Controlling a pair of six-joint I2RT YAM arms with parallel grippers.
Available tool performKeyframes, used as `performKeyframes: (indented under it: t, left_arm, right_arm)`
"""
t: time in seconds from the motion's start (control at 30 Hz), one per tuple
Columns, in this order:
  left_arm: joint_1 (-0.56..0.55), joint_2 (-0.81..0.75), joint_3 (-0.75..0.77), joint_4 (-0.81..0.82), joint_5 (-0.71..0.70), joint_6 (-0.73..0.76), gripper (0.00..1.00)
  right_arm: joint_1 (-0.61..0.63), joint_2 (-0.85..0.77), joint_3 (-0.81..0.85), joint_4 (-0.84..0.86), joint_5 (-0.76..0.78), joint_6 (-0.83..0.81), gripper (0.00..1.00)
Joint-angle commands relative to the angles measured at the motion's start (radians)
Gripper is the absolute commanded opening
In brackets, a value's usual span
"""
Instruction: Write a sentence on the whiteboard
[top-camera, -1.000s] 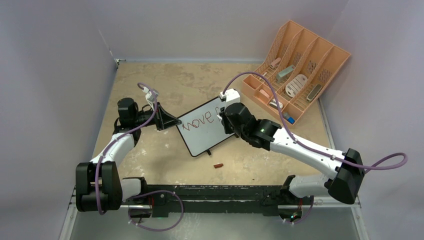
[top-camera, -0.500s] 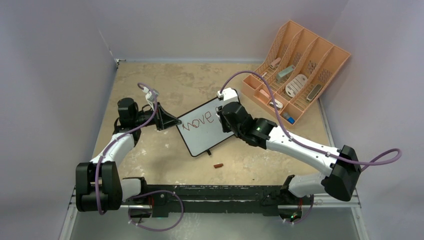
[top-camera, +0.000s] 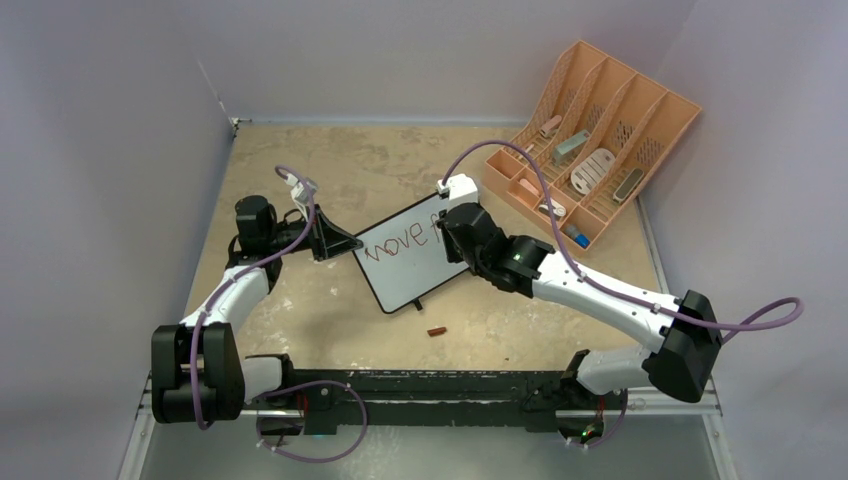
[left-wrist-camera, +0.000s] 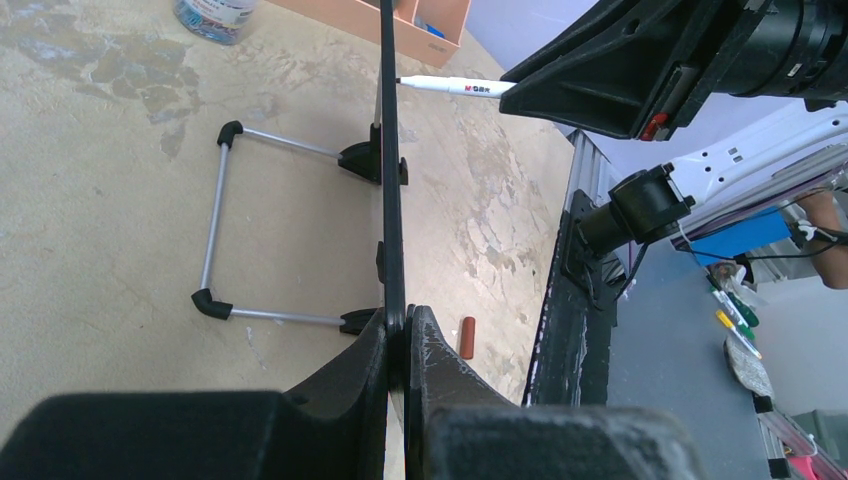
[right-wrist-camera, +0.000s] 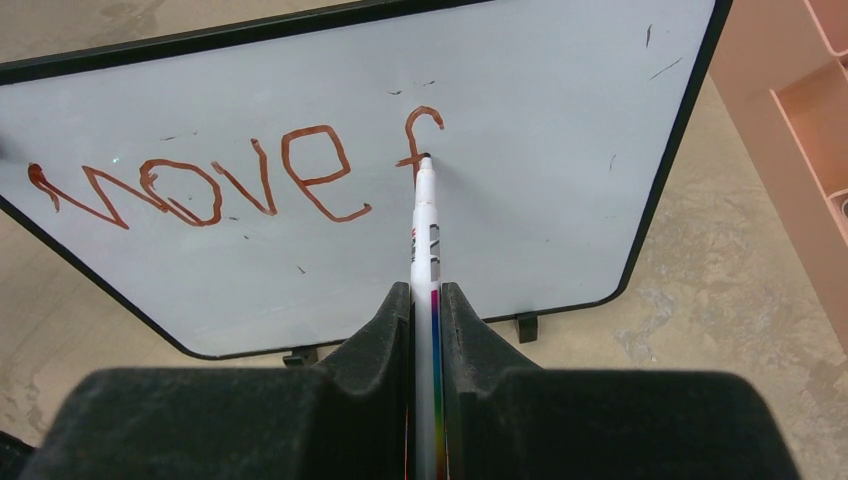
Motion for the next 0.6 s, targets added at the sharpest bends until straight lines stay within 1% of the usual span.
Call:
performKeyframes:
  t: [0.0,0.2,0.57]
  left_arm:
    - [-0.01,0.004,0.027,-0.009,0.015,0.047,0.0]
    - [-0.01,0.004,0.028,-0.012,0.012,0.049,0.0]
    - [-0.01,0.005,0.029,-0.015,0.011,0.05,0.0]
  right_arm:
    - [-0.008,-0.022,0.025,0.029,0.011,-0.014,0.0]
    - [-0.008,-0.063,0.019,0.007,-0.018,-0.027,0.0]
    - [-0.014,-0.082,-0.023,0.006,0.021,-0.016,0.0]
